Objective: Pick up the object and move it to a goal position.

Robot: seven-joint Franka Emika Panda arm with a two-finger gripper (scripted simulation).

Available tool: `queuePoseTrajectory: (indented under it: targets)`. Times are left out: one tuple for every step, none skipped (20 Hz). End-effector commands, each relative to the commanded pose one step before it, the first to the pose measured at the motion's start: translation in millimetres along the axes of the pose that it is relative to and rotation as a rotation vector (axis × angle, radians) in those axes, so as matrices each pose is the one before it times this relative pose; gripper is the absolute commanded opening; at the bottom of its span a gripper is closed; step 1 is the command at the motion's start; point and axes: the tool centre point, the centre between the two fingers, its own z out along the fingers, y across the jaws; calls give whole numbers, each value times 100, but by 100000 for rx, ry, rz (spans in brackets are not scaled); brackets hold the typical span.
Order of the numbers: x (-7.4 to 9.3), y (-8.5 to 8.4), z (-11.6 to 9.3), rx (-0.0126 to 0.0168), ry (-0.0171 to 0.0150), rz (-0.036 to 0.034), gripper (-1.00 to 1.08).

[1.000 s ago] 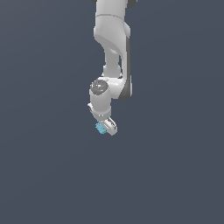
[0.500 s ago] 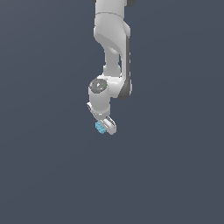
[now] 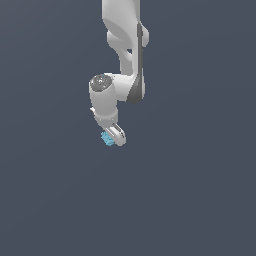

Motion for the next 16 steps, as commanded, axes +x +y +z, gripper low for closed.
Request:
queuePoseTrajectory:
  targets:
    - [746,1001,-2056,77,43,74,-100]
    - [285,366,-773,0,0,0,-100]
    - [295,355,-706,-50,-18,44,-100]
    - [264,319,-687,0,0,0,-100]
    - [247,295,-636,0,0,0,-100]
    - [227,269,-581,0,0,0,-100]
    - [198,229,-517,-60,34,-7,-100]
    - [184,212,-463,0,0,0,-100]
    - [163,182,-401,0,0,0,-100]
    - [141,150,-337,0,0,0,-100]
    - [121,117,-272,0,0,0,-100]
    - [82,62,-210,-46,40,-32,-100]
    - [80,50,-143,0,0,0,-100]
    - [60,17,-79,0,0,0,-100]
    - [39,-15,-16,0,0,0,-100]
    - [-15,-43,-1,6,20,-66,-100]
